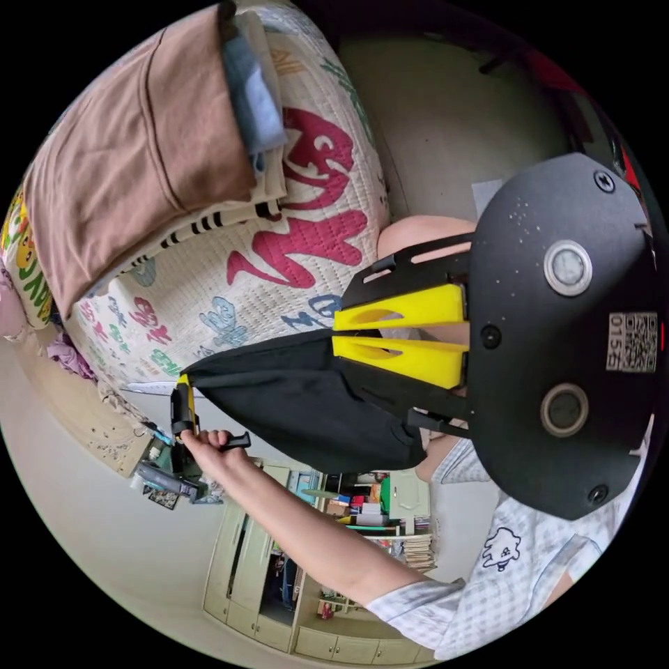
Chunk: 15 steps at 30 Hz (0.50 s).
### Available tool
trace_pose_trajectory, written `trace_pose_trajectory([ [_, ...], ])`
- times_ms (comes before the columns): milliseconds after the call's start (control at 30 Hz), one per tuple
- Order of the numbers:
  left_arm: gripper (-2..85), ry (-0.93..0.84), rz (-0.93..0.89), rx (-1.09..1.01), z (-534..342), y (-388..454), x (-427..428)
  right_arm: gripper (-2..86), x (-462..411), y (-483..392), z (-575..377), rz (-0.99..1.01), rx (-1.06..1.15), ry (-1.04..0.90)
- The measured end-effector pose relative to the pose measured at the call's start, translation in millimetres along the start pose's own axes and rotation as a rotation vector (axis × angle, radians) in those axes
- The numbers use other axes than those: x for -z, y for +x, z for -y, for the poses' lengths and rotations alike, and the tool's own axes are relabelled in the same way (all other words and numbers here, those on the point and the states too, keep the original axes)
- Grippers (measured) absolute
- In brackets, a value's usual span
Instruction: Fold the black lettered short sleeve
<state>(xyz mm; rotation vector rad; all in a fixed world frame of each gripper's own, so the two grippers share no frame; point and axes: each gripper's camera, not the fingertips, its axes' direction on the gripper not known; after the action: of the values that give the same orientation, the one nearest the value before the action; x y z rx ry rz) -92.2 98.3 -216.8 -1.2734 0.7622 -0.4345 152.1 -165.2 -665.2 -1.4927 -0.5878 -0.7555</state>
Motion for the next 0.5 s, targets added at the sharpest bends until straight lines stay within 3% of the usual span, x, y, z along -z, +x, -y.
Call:
trace_pose_trajectory([
  [267,-0.5,0.295,-0.352,0.049,-25.7,-24.1,95.0,0.2,135.9,-64.5,4.4,-0.126,0.125,0.283],
  [500,-0.6,0.481,-0.521,0.116,-135.3,-126.9,160.9,0.3,150.4,-204.2,9.4,0.033,0.478,0.186],
])
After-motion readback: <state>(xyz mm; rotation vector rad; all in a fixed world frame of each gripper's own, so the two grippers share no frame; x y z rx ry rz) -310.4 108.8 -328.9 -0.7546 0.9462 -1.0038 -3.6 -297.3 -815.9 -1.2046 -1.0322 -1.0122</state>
